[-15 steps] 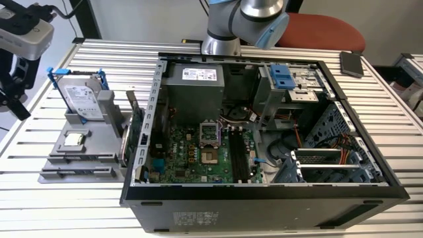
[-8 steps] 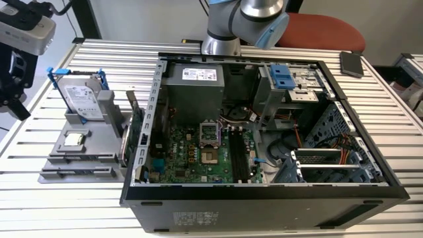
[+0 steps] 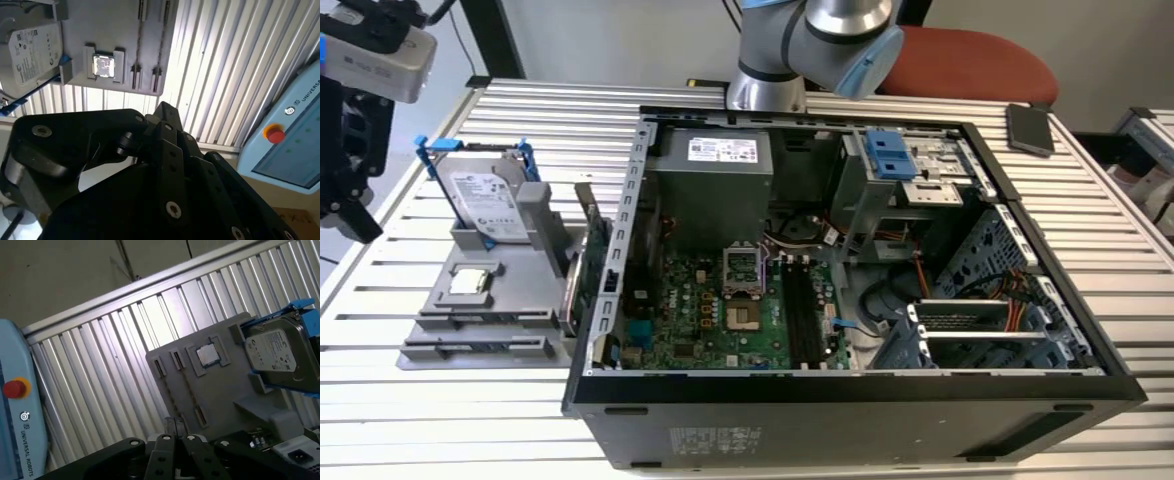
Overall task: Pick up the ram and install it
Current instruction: 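Pick up the ram and move it above insertion slot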
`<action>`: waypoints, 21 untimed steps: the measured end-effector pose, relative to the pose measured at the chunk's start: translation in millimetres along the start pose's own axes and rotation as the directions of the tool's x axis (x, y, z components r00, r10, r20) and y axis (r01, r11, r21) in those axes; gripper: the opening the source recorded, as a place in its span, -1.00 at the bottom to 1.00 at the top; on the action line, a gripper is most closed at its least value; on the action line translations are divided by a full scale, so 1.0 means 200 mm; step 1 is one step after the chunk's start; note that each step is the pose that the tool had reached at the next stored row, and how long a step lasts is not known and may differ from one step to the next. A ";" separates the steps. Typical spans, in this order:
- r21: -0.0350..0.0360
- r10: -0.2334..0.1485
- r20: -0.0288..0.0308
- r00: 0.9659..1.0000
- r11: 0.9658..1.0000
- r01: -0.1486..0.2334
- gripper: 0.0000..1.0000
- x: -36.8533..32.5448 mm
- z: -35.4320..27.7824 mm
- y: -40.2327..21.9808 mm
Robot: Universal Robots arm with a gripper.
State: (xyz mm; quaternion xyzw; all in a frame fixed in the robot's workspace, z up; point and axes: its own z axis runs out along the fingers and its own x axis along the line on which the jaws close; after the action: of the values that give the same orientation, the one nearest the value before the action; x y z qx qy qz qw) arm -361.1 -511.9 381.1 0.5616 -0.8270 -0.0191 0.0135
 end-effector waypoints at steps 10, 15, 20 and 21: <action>0.018 -0.130 -0.001 0.992 0.991 0.130 -1.00 0.000 0.005 -0.001; 0.030 -0.197 -0.001 0.980 0.980 0.197 -1.00 0.000 0.010 -0.002; 0.032 -0.274 -0.004 0.962 0.961 0.274 -1.00 0.000 0.016 -0.002; 0.033 -0.291 -0.005 0.957 0.956 0.291 -1.00 0.000 0.017 -0.002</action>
State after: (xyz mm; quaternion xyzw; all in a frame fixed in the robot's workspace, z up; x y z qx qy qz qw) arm -361.0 -511.9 377.6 0.6774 -0.7356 -0.0072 0.0011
